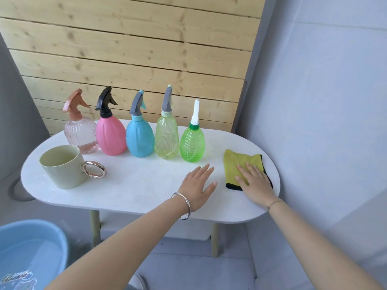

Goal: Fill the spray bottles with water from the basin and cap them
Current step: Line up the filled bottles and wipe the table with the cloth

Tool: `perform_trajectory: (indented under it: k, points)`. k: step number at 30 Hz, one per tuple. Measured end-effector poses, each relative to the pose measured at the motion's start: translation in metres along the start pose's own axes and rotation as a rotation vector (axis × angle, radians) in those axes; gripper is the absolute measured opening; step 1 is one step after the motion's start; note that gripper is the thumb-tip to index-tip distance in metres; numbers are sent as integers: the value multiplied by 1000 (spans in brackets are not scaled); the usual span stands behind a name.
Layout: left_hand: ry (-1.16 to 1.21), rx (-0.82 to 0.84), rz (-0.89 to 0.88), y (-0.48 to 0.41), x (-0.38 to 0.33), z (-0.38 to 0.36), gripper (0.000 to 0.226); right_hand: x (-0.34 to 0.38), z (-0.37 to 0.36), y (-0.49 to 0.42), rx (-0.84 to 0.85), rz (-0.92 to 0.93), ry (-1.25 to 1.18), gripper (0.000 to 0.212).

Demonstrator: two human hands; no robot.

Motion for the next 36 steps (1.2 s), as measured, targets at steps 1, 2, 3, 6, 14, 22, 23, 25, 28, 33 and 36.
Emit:
perform_trajectory:
  k: [1, 2, 3, 6, 14, 22, 23, 25, 28, 33, 36]
  points:
    - [-27, 36, -3, 0, -3, -7, 54, 5, 0, 12, -14, 21, -1, 52]
    - [-53, 66, -9, 1, -8, -14, 53, 9, -1, 26, -24, 39, 0, 52]
    - [-85, 92, -13, 2, -11, -20, 53, 15, -3, 40, -35, 59, 0, 53]
    - [-206, 170, -6, 4, -17, -41, 55, 28, -7, 81, -59, 117, -10, 50]
    - [-356, 174, 98, 4, -16, -61, 57, 18, -1, 83, -82, 2, -39, 49]
    - [-611, 182, 61, 10, -6, -49, 55, 50, -10, 69, -106, -27, 57, 66]
    - [-609, 178, 71, 13, 1, -42, 55, 60, -9, 67, -117, -2, 56, 77]
    - [-605, 163, 95, 18, 14, -26, 56, 81, -9, 61, -132, 43, 73, 89]
    - [-616, 139, 142, 32, 39, 6, 56, 124, -8, 52, -154, 111, 64, 91]
    - [-617, 71, 217, 57, 83, 62, 56, 200, -10, 37, -139, 201, 46, 92]
    - [-562, 47, 255, 71, 104, 92, 56, 238, -11, 29, -127, 237, 59, 79]
Point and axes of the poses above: each hand's wrist, its own y-axis away from the middle knuckle, its own z-axis out of the back of the hand, x = y × z, the point moved 8 cm from there along -y, towards the middle knuckle, and after that the axes turned 15 degrees about y, right-handed, at the moved point
